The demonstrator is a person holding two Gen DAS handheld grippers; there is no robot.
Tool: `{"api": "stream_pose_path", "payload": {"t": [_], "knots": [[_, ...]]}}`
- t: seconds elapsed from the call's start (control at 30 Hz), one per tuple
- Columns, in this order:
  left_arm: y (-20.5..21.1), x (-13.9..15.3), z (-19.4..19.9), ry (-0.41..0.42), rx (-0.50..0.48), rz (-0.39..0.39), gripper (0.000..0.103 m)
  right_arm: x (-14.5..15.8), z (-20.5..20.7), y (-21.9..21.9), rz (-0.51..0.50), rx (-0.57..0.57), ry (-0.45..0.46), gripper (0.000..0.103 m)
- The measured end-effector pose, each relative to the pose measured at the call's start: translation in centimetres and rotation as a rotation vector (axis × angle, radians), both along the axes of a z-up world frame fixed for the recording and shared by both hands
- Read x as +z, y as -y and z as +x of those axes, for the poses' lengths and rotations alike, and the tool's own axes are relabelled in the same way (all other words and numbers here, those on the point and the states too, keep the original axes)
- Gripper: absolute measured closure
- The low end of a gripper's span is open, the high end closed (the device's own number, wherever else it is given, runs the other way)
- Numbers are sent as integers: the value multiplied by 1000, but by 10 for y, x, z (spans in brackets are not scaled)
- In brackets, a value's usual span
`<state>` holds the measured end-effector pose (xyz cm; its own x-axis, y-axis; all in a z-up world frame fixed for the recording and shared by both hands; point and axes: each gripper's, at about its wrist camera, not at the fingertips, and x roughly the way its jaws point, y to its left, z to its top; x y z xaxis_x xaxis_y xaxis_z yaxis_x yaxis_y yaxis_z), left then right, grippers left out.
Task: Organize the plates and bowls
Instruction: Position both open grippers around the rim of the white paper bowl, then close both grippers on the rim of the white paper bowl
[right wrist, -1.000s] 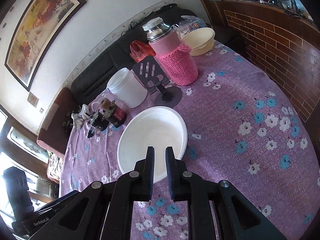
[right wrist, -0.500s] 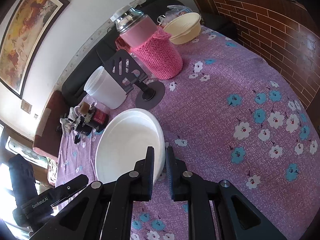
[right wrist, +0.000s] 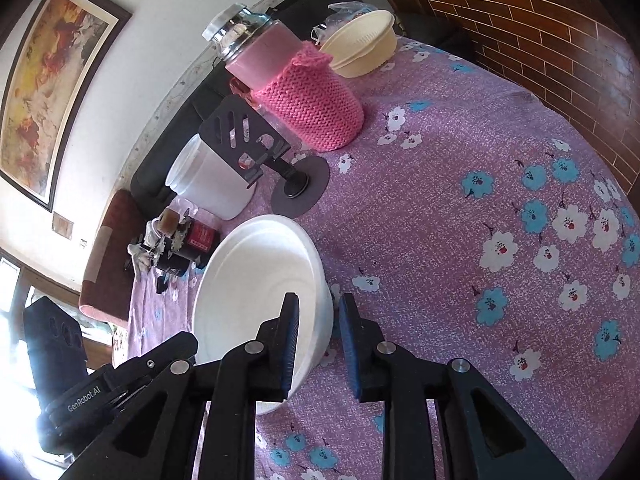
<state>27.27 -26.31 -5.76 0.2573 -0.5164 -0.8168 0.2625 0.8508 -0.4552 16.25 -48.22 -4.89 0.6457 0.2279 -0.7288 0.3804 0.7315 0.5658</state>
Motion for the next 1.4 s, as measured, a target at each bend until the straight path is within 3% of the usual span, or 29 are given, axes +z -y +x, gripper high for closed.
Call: {"api": "stream_pose_path", "payload": {"t": [0.47, 0.57, 1.0, 1.13, 1.4], "knots": [[-2, 1, 1, 9, -23, -41, 38, -8, 5, -5, -1, 0, -13, 81], [-1, -2, 3, 3, -24, -47, 51, -8, 5, -5, -3, -7, -10, 81], [-3, 2, 1, 32, -28, -30, 65, -10, 7, -8, -21, -16, -2, 81], [-5, 0, 3, 32, -16, -23, 74, -10, 6, -9, -35, -28, -3, 94], [-7, -3, 4, 38, -8, -9, 93, -10, 5, -5, -33, -53, 1, 95]]}}
